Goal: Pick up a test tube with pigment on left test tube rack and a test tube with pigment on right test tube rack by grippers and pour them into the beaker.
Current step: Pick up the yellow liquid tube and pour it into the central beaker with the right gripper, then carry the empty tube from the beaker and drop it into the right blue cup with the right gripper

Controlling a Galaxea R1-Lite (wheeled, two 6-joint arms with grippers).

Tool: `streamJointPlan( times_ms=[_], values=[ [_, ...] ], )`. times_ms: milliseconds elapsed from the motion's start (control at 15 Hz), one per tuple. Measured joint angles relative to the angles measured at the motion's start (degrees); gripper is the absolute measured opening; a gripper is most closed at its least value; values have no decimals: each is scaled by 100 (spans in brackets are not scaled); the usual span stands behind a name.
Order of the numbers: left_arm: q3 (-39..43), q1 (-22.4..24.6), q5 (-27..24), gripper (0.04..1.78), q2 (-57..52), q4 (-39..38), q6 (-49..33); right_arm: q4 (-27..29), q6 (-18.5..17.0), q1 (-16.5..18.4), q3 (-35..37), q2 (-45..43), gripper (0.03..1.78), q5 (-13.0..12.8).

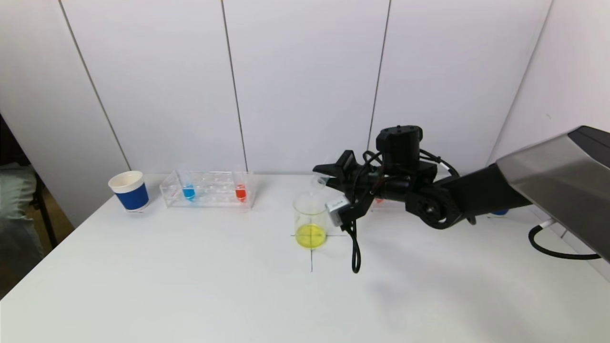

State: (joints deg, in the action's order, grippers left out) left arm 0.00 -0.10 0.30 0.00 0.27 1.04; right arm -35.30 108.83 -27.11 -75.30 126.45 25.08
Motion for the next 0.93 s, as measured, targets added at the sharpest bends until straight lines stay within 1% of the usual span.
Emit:
streamJointPlan(
  times_ms=[267, 333, 467, 533, 667, 733, 867, 933],
  values=[
    [0, 0, 2, 176, 0, 0, 1, -24, -34, -4, 0, -10, 47, 13],
    [0, 0, 2, 176, 0, 0, 0, -27, -85, -1, -2, -11, 47, 26],
    [0, 0, 2, 176, 0, 0, 1, -69, -315, -1, -17, -13, 47, 41],
    [0, 0, 2, 176, 0, -2, 1, -116, -601, -1, -24, -16, 47, 44],
    [0, 0, 0, 176, 0, 0, 1, -364, -1473, -11, -46, -24, 47, 26],
    [0, 0, 2, 176, 0, -2, 0, -488, -1944, -22, -68, -40, 47, -35],
    [0, 0, 2, 176, 0, 0, 1, -584, -2854, -50, -124, -79, 47, -236],
    [0, 0, 2, 176, 0, -2, 1, -621, -3333, -61, -151, -95, 47, -295]
  ],
)
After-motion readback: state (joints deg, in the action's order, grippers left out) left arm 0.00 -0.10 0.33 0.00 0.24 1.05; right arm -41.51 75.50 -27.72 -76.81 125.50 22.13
